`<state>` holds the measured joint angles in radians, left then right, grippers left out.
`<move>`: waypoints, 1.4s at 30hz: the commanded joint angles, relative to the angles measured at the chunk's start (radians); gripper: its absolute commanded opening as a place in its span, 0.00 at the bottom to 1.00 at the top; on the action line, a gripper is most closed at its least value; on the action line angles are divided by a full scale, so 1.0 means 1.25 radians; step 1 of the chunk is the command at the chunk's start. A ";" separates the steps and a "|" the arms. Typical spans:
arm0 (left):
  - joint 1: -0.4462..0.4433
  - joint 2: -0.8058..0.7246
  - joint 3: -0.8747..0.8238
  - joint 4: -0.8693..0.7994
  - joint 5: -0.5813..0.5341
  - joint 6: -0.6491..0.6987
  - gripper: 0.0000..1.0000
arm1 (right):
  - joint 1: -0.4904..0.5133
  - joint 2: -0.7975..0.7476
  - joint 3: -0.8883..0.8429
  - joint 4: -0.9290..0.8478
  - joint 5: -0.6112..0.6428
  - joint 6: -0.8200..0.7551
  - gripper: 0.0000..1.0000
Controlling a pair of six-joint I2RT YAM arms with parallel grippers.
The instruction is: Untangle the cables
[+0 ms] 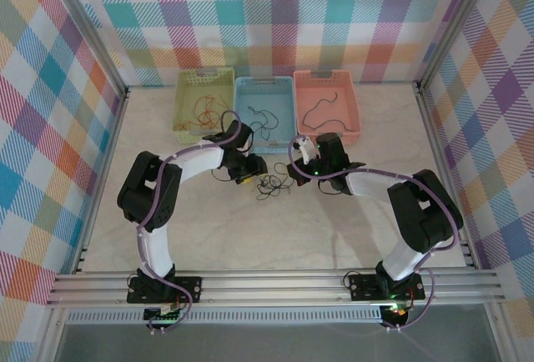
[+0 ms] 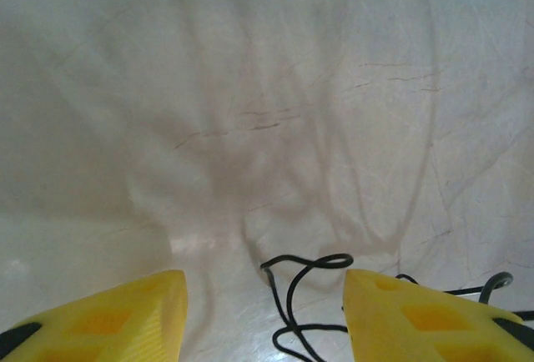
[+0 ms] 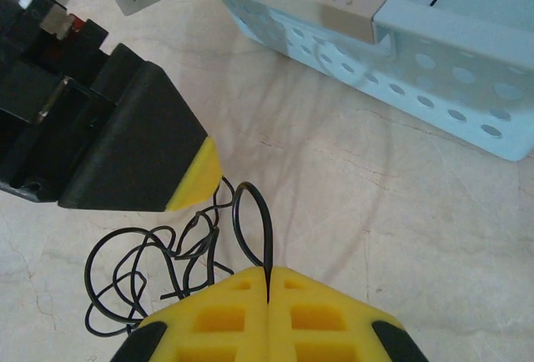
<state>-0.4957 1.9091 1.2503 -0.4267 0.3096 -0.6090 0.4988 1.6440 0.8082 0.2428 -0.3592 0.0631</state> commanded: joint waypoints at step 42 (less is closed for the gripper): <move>0.030 -0.361 -0.185 -0.110 -0.232 0.063 0.00 | 0.011 -0.016 0.012 -0.018 0.116 -0.019 0.00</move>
<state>-0.4850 1.5368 1.0424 -0.4904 0.0959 -0.5629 0.5056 1.6482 0.8135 0.2298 -0.2428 0.0444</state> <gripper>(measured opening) 0.050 0.063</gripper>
